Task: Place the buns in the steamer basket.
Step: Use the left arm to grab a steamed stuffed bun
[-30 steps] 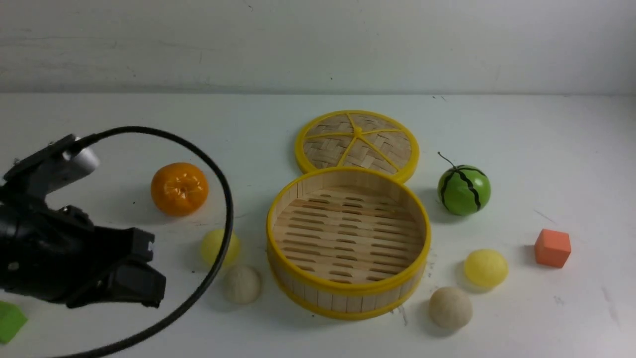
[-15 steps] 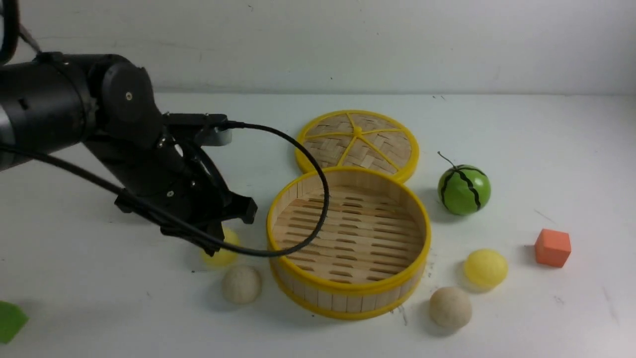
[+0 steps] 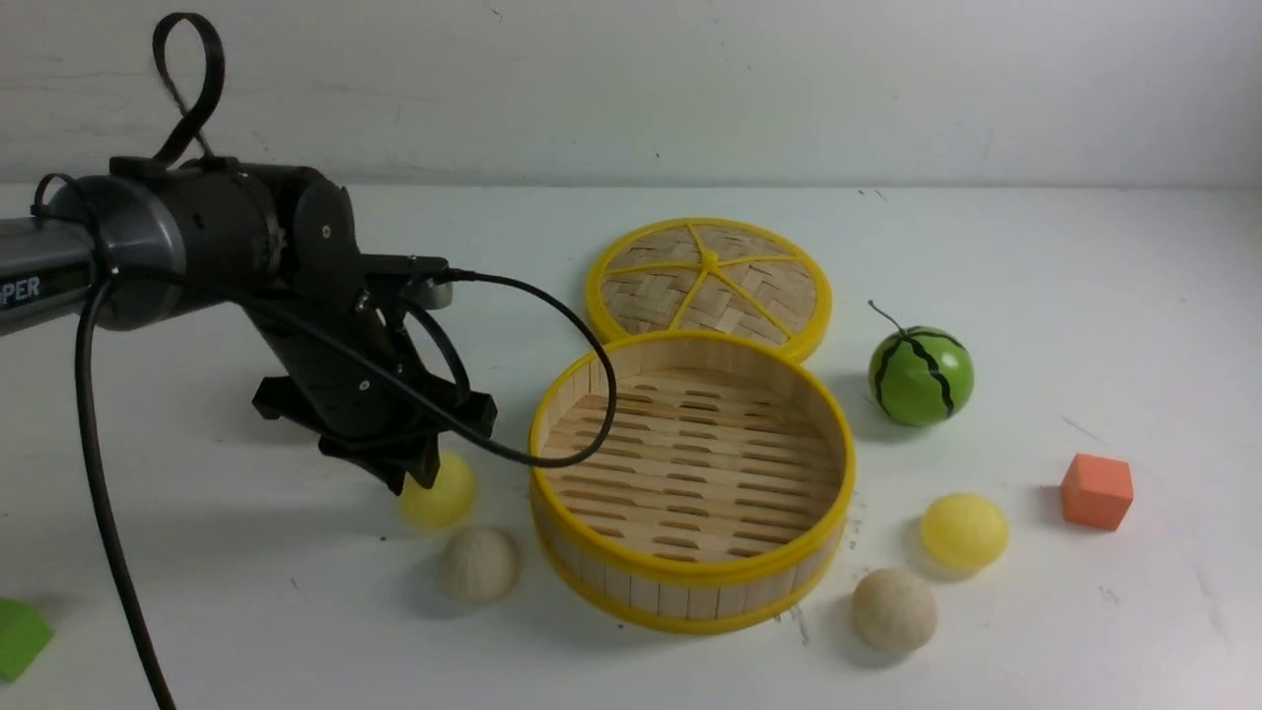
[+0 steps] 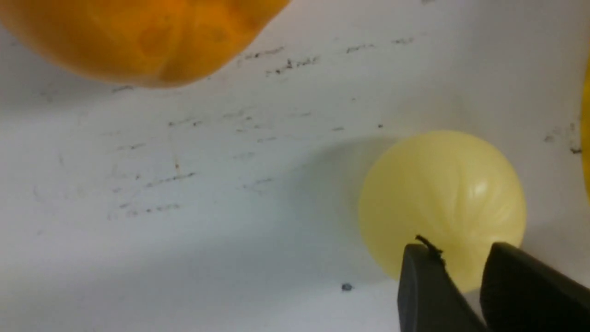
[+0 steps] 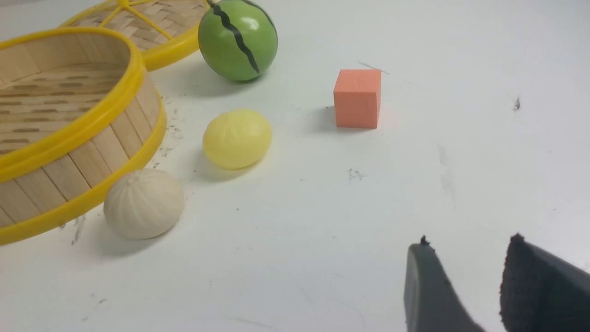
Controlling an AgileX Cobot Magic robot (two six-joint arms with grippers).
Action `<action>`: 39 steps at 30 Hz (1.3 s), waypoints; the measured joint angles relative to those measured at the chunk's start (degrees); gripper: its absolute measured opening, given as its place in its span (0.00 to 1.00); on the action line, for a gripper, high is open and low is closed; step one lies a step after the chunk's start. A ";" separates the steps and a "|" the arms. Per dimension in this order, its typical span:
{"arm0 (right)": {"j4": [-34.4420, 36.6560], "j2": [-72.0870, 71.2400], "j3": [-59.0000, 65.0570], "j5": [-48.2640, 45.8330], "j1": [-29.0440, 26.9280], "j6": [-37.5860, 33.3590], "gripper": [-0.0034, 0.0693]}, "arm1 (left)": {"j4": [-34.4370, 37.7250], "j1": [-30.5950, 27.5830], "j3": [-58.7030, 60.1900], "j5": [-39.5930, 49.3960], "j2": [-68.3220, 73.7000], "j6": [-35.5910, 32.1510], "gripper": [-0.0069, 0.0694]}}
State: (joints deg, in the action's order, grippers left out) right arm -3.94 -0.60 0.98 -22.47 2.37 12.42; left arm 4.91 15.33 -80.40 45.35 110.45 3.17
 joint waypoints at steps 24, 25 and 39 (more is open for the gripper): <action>0.00 0.00 0.00 0.00 0.00 0.00 0.38 | 0.10 0.00 -0.15 -4.55 1.28 -0.24 0.40; 0.00 0.00 0.00 0.00 0.00 0.00 0.38 | 0.00 0.00 -0.15 -4.26 1.61 -0.24 0.40; 0.00 0.00 0.00 0.00 0.00 0.00 0.38 | 0.01 0.00 -0.21 -3.18 2.28 -0.29 0.40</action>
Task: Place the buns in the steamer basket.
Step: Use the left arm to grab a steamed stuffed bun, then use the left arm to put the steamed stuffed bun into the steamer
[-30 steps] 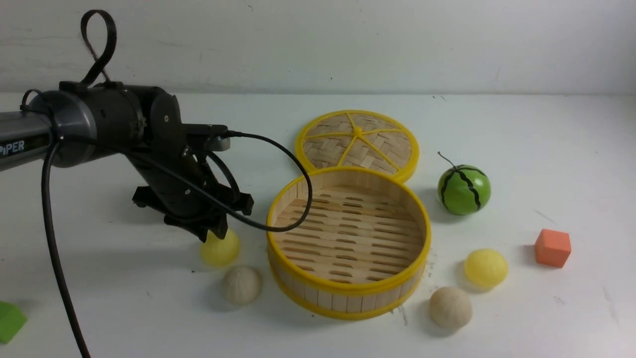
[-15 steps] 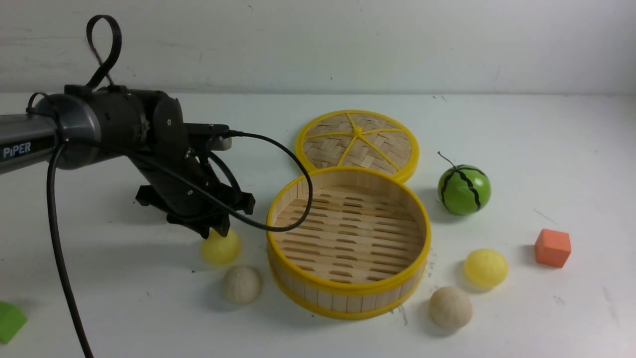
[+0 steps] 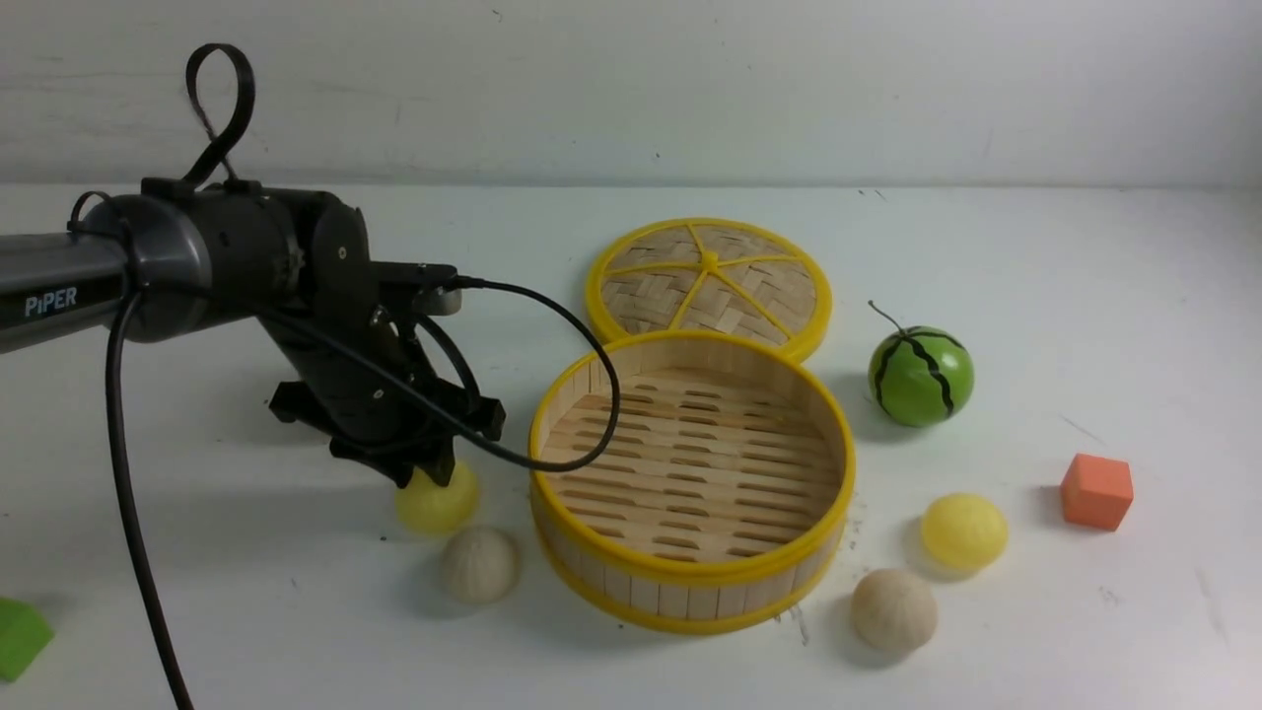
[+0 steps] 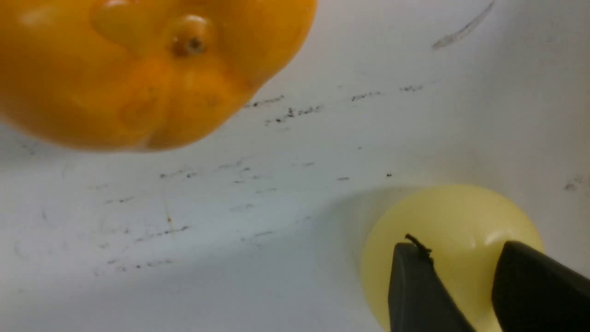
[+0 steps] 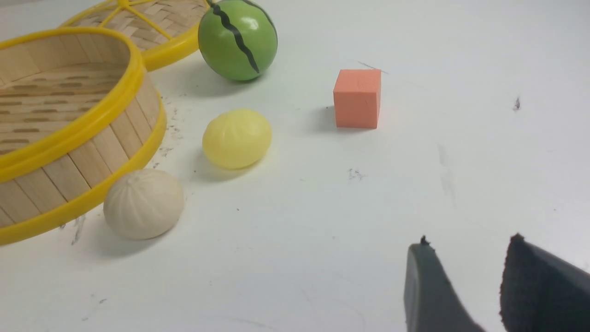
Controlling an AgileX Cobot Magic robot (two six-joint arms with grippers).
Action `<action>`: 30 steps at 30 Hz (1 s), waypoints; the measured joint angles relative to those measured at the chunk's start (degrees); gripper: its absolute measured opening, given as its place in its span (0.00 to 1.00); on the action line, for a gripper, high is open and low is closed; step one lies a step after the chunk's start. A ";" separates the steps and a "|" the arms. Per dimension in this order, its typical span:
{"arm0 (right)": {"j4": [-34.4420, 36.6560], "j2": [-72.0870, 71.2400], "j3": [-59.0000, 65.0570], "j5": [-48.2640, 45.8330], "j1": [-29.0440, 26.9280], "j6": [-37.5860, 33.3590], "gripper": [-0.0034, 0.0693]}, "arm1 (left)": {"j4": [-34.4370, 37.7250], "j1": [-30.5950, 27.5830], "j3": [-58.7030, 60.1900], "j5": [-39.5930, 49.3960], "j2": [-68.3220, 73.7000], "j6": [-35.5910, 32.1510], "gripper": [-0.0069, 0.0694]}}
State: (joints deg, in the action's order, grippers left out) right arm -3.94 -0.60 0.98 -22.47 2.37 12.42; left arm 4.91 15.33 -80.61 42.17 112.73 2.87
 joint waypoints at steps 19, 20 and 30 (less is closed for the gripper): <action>0.00 0.00 0.00 0.00 0.00 0.00 0.38 | -1.33 -0.02 -0.50 2.96 0.48 0.00 0.07; 0.00 0.00 0.00 0.00 0.00 0.00 0.38 | -1.33 -0.02 -0.50 3.24 -0.06 0.00 0.07; 0.00 0.00 0.00 0.00 0.00 0.00 0.38 | -1.27 -0.02 -0.50 4.12 -4.58 0.00 0.07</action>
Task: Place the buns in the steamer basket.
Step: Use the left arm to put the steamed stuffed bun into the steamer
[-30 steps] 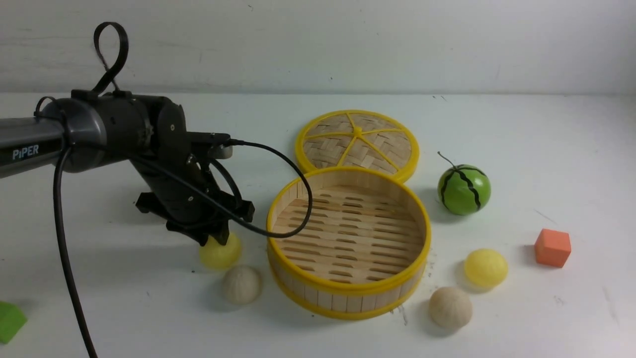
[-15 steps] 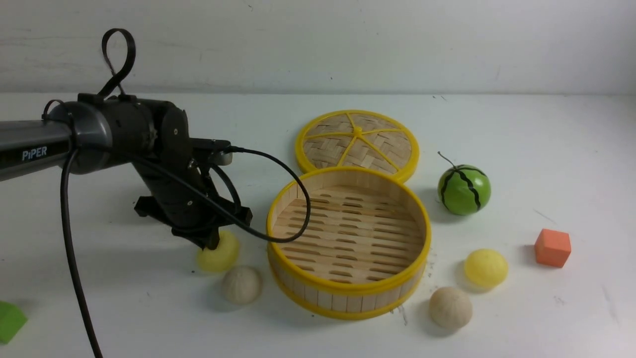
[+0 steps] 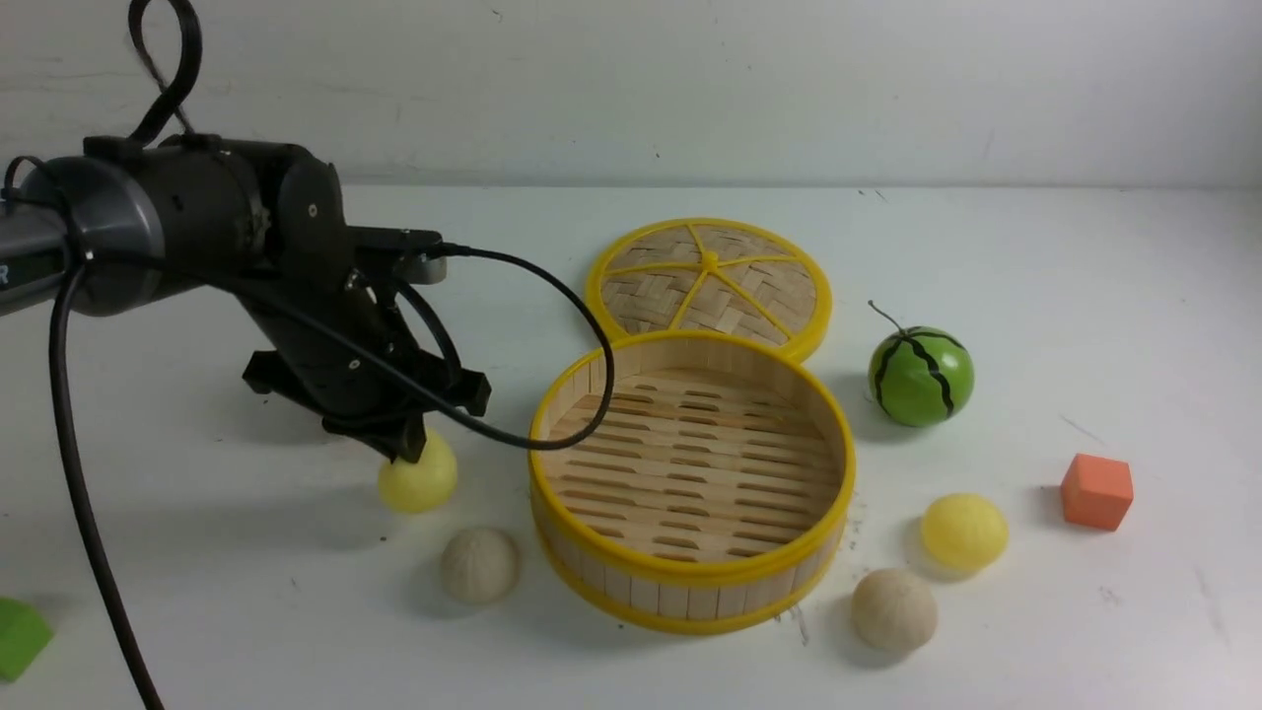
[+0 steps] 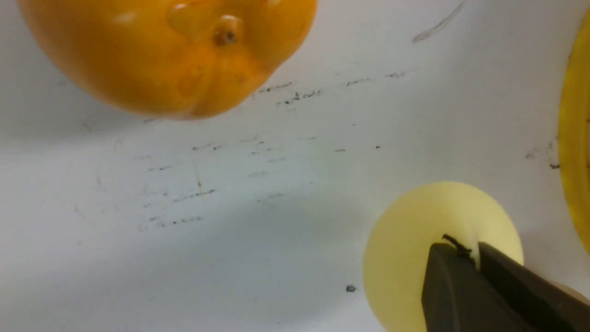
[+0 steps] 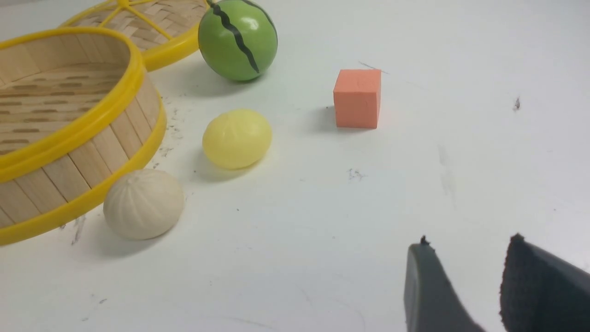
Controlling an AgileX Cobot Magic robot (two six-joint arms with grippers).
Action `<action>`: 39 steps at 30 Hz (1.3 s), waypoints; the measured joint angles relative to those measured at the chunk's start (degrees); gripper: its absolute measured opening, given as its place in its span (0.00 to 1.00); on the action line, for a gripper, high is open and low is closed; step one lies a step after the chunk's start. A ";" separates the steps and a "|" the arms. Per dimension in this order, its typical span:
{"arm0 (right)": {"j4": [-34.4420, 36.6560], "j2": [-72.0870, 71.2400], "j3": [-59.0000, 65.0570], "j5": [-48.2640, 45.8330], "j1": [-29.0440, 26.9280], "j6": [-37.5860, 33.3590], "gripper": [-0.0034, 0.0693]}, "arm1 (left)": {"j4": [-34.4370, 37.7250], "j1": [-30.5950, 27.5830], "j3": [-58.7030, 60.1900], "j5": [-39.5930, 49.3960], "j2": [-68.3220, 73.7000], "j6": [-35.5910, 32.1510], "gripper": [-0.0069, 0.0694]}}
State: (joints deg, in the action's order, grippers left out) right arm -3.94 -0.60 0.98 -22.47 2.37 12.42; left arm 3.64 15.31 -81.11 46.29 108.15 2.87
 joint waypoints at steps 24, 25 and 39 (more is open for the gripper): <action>0.00 0.00 0.00 0.00 0.00 0.00 0.38 | 2.11 0.00 0.10 0.99 -3.49 0.00 0.07; 0.00 0.00 0.00 0.00 0.00 0.00 0.38 | 2.11 0.00 0.10 0.99 -3.55 0.00 0.07; 0.00 0.00 0.00 0.00 0.00 0.00 0.38 | 2.62 10.34 -15.54 6.25 -2.16 -1.29 0.07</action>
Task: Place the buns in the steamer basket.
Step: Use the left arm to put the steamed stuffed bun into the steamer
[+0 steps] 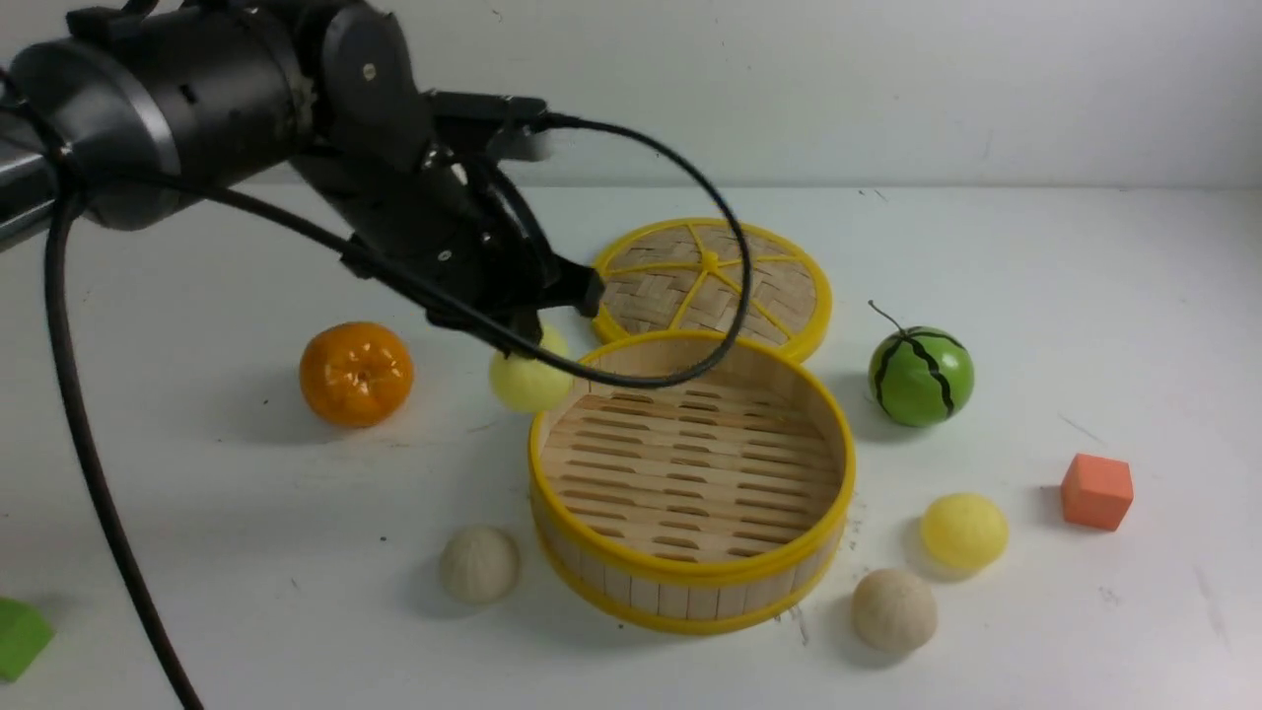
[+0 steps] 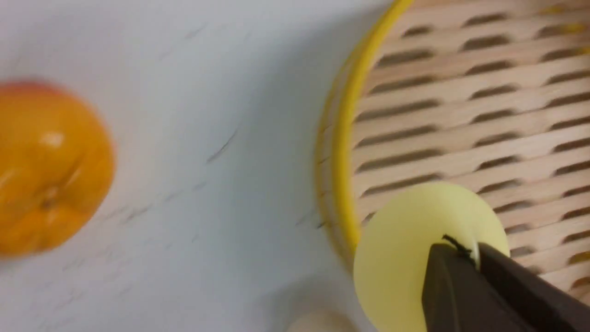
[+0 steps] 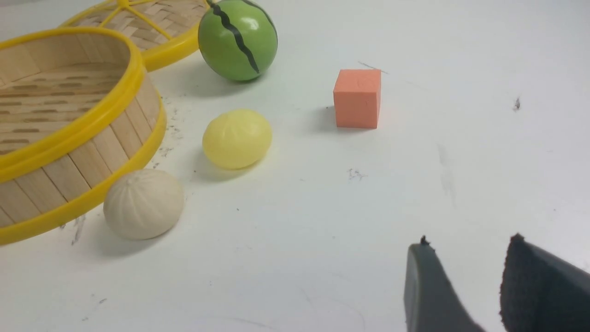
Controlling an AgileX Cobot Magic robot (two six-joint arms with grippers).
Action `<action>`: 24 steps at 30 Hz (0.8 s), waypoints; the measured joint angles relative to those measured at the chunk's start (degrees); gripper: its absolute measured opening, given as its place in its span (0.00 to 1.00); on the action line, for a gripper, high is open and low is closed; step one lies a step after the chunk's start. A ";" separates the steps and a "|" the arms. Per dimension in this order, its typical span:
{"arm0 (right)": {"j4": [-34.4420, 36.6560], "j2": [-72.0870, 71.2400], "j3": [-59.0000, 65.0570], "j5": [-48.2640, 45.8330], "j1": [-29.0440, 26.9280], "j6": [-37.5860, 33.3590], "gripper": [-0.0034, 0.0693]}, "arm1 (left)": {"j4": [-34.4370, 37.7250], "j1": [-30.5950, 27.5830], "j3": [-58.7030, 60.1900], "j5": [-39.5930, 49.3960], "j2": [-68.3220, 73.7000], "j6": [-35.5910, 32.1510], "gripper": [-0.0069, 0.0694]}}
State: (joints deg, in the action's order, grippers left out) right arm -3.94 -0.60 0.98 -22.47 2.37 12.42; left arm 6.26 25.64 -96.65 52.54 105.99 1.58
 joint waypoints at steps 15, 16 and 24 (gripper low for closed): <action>0.00 0.00 0.00 0.00 0.00 0.00 0.38 | -1.46 2.29 -25.26 9.27 24.91 -0.01 0.07; 0.00 0.00 0.00 0.00 0.00 0.00 0.38 | -2.47 2.29 -26.26 9.38 26.07 -0.01 0.07; 0.00 0.00 0.00 0.00 0.00 0.00 0.38 | -4.40 2.22 -27.17 9.01 26.82 -0.01 0.31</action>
State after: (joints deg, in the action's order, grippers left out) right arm -3.94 -0.60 0.98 -22.47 2.37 12.42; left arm 1.86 27.86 -123.82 61.55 132.81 1.57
